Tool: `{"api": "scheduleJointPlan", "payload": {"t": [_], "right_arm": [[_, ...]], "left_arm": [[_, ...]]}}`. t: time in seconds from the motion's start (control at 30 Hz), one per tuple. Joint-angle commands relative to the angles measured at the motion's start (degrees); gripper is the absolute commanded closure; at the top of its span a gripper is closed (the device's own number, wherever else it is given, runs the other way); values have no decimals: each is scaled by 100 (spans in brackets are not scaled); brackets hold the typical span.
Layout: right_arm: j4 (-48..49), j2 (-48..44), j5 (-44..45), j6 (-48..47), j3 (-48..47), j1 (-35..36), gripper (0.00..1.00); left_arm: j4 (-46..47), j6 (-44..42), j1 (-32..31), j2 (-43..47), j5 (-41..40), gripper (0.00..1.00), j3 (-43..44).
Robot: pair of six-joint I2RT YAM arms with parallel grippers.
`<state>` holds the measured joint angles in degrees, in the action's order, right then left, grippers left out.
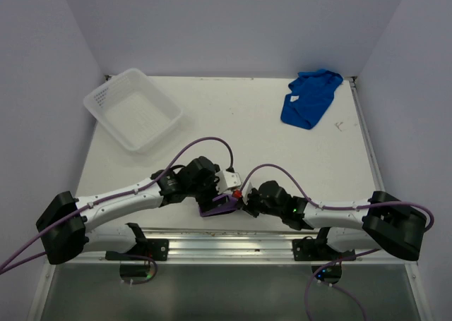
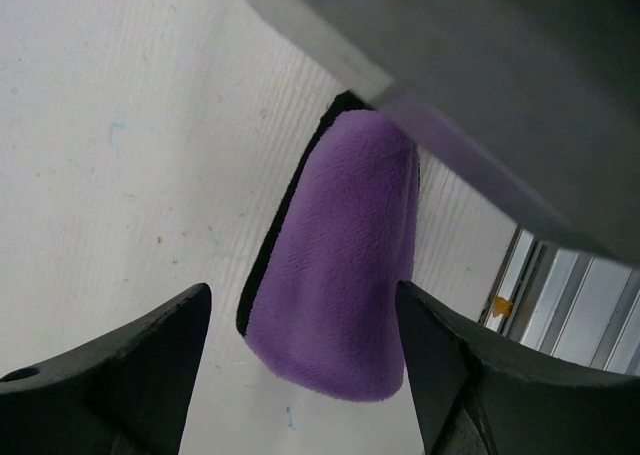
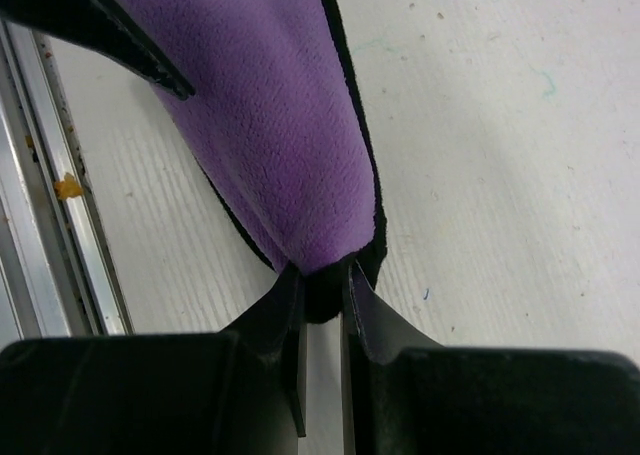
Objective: Roll the towels
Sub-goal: Roll the towel
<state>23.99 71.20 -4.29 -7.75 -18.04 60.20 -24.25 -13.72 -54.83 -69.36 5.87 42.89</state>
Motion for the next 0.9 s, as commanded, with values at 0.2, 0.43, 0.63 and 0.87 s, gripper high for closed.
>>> {"api": "scheduleJointPlan", "payload": {"t": [0.2, 0.43, 0.63, 0.87], "right_arm": [[405, -335, 377, -16, 187, -44, 100], [458, -344, 385, -16, 240, -44, 100], [589, -589, 737, 107, 398, -53, 100], [721, -906, 632, 265, 565, -140, 100]], "left_arm": [[860, -685, -28, -657, 371, 23, -114], [1045, -755, -28, -789, 371, 24, -308], [1431, -580, -19, -210, 301, 21, -772], [1696, -562, -19, -15, 371, 19, -1029]]}}
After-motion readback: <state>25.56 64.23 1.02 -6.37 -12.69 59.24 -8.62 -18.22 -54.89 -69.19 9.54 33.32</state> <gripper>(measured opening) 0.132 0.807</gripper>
